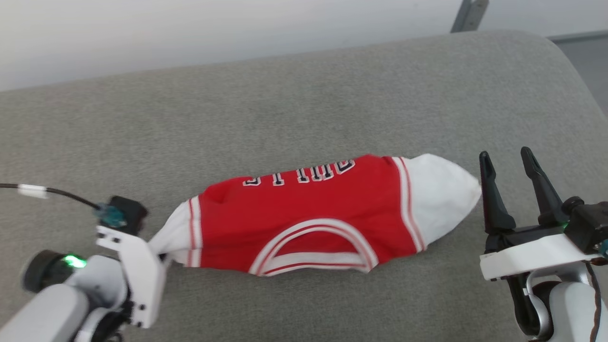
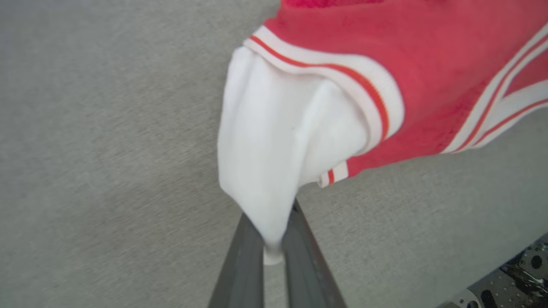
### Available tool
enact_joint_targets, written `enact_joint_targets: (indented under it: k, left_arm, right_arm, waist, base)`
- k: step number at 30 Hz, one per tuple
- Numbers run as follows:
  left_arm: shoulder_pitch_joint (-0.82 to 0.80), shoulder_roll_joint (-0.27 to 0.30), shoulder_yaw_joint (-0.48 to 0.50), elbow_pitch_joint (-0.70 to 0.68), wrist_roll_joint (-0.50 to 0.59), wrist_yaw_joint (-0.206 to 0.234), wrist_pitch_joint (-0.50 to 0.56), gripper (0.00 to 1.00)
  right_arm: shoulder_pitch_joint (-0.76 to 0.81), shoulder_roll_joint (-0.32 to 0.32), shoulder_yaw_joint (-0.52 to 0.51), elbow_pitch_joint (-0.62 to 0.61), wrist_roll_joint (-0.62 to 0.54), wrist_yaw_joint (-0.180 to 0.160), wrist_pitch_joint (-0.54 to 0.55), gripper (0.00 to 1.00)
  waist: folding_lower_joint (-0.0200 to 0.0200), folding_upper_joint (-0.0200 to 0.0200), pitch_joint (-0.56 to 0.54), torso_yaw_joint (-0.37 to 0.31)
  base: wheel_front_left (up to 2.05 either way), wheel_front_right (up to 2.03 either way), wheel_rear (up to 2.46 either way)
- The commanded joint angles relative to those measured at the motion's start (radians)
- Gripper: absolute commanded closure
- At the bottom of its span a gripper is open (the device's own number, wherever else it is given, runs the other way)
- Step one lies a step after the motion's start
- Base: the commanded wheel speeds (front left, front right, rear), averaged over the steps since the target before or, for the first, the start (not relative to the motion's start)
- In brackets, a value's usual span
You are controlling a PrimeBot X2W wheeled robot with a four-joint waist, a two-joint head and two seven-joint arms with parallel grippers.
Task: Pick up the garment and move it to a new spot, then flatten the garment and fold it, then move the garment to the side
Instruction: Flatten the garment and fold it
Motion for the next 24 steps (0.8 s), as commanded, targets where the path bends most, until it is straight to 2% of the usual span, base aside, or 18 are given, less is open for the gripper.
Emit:
enact_joint_targets:
  k: [1,6,9,12,15,16,17,18,19,20,24]
  left_arm:
    - [0.019,0.02,0.015,-0.013,-0.009,0.015,0.011,1.0]
    - [0.077,0.121,0.082,-0.052,-0.044,0.052,0.024,1.0]
    - [0.118,0.158,0.11,-0.038,-0.077,0.062,0.031,1.0]
    - [0.153,0.157,0.121,-0.006,-0.112,0.057,0.035,1.0]
    - [0.164,0.126,0.116,0.044,-0.148,0.032,0.022,1.0]
    - [0.162,0.117,0.114,0.063,-0.158,0.02,0.015,0.97]
    - [0.156,0.103,0.113,0.084,-0.171,0.012,0.012,0.84]
    - [0.149,0.091,0.112,0.102,-0.173,0.005,0.009,0.75]
    - [0.14,0.084,0.109,0.119,-0.174,-0.003,0.007,0.41]
    - [0.131,0.076,0.107,0.132,-0.18,-0.012,0.009,0.0]
    - [0.107,0.06,0.112,0.169,-0.204,-0.007,0.034,0.0]
  right_arm:
    - [0.012,-0.006,-0.003,-0.003,0.005,0.0,0.008,0.0]
    - [0.016,-0.018,0.003,-0.002,0.016,0.0,0.025,0.0]
    - [0.014,-0.023,0.005,0.004,0.02,0.0,0.029,0.0]
    - [0.008,-0.022,0.012,0.014,0.026,0.0,0.037,0.0]
    - [0.0,-0.024,0.02,0.027,0.035,0.0,0.04,0.0]
    - [-0.003,-0.023,0.021,0.031,0.042,0.0,0.04,0.0]
    - [-0.006,-0.022,0.021,0.034,0.043,0.0,0.039,0.0]
    - [-0.009,-0.023,0.022,0.038,0.045,0.0,0.039,0.0]
    - [-0.015,-0.024,0.023,0.042,0.048,0.0,0.038,0.0]
    - [-0.02,-0.026,0.024,0.045,0.05,0.0,0.037,0.0]
    - [-0.03,-0.029,0.028,0.058,0.057,0.0,0.033,0.0]
  waist:
    - [0.0,0.0,-0.013,0.017]
    - [0.0,0.0,-0.027,0.049]
    - [0.0,0.0,-0.03,0.062]
    - [0.0,0.0,-0.027,0.071]
    - [0.0,0.0,-0.022,0.078]
    - [0.0,0.0,-0.019,0.08]
    - [0.0,0.0,-0.017,0.082]
    - [0.0,0.0,-0.016,0.083]
    - [0.0,0.0,-0.014,0.084]
    - [0.0,0.0,-0.012,0.085]
    - [0.0,0.0,-0.006,0.086]
  base:
    - [0.0,0.0,0.0]
    - [0.0,0.0,0.0]
    - [0.0,0.0,0.0]
    - [0.0,0.0,0.0]
    - [0.0,0.0,0.0]
    - [0.0,0.0,0.0]
    - [0.0,0.0,0.0]
    - [0.0,0.0,0.0]
    - [0.0,0.0,0.0]
    - [0.0,0.0,0.0]
    - [0.0,0.0,0.0]
